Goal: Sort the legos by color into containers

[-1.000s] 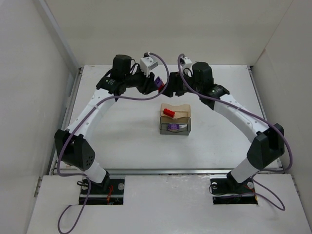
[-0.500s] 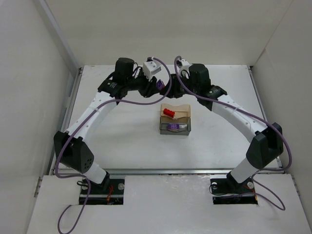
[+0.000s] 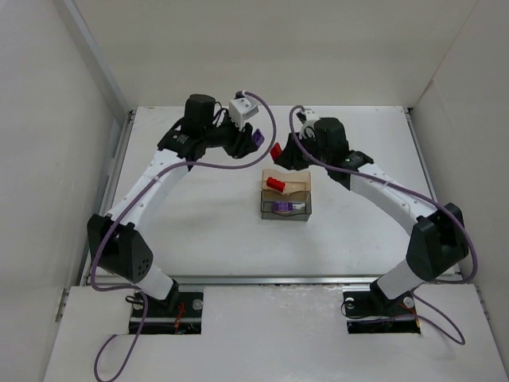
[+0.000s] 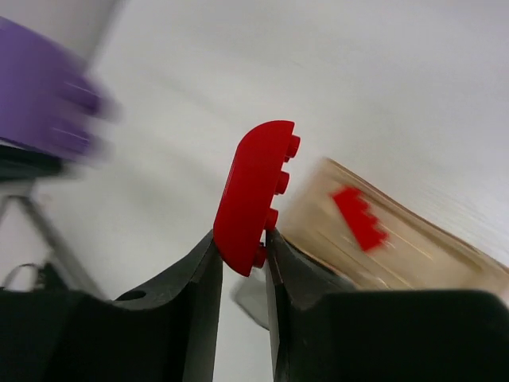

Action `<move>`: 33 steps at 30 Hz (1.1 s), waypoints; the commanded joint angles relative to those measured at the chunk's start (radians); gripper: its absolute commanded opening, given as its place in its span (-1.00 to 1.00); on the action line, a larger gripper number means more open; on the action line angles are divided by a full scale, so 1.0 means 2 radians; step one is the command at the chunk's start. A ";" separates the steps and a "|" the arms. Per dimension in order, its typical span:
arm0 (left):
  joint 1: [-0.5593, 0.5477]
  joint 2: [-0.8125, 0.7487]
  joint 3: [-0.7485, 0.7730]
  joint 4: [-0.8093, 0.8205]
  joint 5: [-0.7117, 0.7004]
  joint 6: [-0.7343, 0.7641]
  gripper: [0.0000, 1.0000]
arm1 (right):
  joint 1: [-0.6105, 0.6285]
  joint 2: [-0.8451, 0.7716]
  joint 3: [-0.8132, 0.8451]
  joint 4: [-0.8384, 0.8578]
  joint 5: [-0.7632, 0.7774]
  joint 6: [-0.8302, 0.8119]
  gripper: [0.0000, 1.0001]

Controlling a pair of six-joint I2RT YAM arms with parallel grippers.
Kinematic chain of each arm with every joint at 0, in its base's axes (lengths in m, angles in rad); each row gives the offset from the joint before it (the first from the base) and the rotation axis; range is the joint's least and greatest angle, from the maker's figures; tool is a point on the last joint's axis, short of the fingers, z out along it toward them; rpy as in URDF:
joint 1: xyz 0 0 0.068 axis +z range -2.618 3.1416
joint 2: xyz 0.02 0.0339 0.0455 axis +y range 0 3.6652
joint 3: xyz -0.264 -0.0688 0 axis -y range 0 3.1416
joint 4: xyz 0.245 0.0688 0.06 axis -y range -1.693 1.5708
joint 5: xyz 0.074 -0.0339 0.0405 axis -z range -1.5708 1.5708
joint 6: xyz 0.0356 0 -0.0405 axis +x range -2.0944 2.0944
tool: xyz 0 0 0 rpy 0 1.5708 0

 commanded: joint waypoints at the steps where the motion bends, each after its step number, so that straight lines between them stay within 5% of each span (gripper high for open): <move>1: 0.022 -0.033 0.003 0.046 0.021 -0.018 -1.00 | -0.027 0.008 -0.037 -0.068 0.080 -0.064 -1.00; 14: 0.022 -0.049 -0.049 0.062 0.023 0.002 -1.00 | 0.020 0.069 0.010 -0.139 0.132 -0.256 -0.98; 18: 0.022 -0.049 -0.055 0.062 0.023 0.022 -1.00 | 0.032 0.106 0.031 -0.169 0.146 -0.268 -0.71; 23: 0.022 -0.049 -0.065 0.053 0.028 0.032 -1.00 | 0.032 0.112 0.043 -0.144 0.146 -0.242 0.23; 28: 0.022 -0.049 -0.074 0.040 0.042 0.053 -1.00 | 0.036 0.096 0.059 -0.150 0.146 -0.222 0.41; 33: -0.020 -0.009 -0.079 -0.014 0.042 0.163 -1.00 | 0.014 0.008 0.019 -0.111 0.168 -0.170 0.70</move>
